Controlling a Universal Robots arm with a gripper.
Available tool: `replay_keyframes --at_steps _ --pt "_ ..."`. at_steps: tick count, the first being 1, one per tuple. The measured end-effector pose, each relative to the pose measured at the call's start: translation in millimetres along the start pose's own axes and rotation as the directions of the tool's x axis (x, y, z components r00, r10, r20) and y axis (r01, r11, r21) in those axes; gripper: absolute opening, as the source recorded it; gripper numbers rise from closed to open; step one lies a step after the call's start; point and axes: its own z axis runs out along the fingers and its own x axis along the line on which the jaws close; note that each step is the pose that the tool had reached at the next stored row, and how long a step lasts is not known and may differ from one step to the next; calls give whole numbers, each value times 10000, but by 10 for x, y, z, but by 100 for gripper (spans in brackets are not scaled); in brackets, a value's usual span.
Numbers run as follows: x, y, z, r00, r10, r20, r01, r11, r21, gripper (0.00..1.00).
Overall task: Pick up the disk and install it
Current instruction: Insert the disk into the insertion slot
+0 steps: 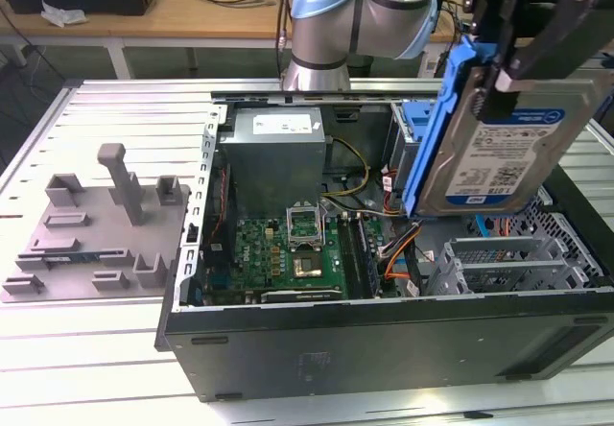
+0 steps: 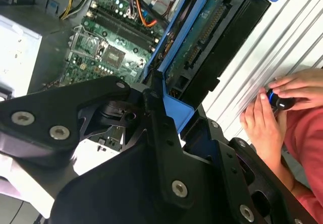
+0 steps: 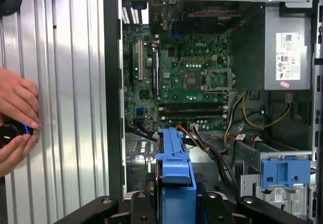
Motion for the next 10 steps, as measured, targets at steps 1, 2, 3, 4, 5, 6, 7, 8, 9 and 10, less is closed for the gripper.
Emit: replay_keyframes --at_steps 1,2,3,4,5,6,7,8,9,10 --pt "1 -23 2 10000 2 3 -2 10000 0 37" --pt "3 -59 8 10000 7 12 -7 10000 0 37" --pt "4 -109 14 10000 12 22 -12 10000 0 37" --pt "5 -134 18 10000 15 28 -15 10000 0 37" --pt "6 -160 22 10000 16 34 -16 10000 0 37" --pt "7 -201 27 10000 19 43 -19 10000 -1 37" --pt "9 -227 31 10000 23 49 -23 10000 -1 37" --pt "10 -251 35 10000 24 55 -24 10000 -1 37" --pt "11 -283 39 10000 28 61 -28 10000 -1 37" --pt "12 -311 42 10000 29 65 -29 10000 -1 37"
